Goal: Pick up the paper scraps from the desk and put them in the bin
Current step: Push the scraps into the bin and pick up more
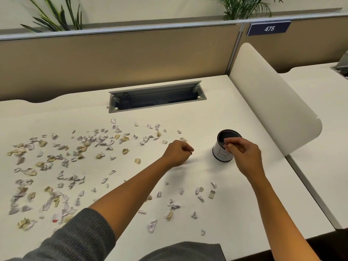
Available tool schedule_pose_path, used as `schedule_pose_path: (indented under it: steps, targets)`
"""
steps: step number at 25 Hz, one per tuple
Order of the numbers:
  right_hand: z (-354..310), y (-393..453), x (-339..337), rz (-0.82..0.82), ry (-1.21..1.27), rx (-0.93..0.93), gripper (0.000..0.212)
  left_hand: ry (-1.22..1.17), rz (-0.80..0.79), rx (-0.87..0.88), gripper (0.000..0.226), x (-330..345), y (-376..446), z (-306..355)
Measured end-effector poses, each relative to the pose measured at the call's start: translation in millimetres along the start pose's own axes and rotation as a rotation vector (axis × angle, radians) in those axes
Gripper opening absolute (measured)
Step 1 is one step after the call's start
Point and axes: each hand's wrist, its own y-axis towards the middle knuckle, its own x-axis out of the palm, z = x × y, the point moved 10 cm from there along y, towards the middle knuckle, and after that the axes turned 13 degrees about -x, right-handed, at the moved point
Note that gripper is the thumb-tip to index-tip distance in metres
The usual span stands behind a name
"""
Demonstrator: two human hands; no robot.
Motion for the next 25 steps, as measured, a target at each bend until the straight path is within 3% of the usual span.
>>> schedule_pose_path:
  steps: [4,8,12,19,23,25]
  targets:
    - [-1,-18,36,-0.209,-0.045,-0.012,0.026,0.359,-0.147,0.114,0.028,34,-16,-12]
    - [13,-42,62,-0.485,-0.291,-0.022,0.022,0.674,-0.211,0.264,0.056,64,-40,-24]
    - [45,-66,63,-0.596,-0.428,0.055,0.020,0.762,-0.274,0.375,0.066,85,-61,-38]
    - [58,-98,61,-0.558,-0.418,0.040,0.011,0.881,-0.180,0.537,0.039,86,-70,-41]
    - [51,-111,80,-0.667,-0.412,-0.016,0.046,0.847,-0.131,0.540,0.025,70,-65,-42]
    - [48,-114,92,-0.721,-0.429,-0.056,0.054,0.850,-0.098,0.510,0.022,61,-60,-44]
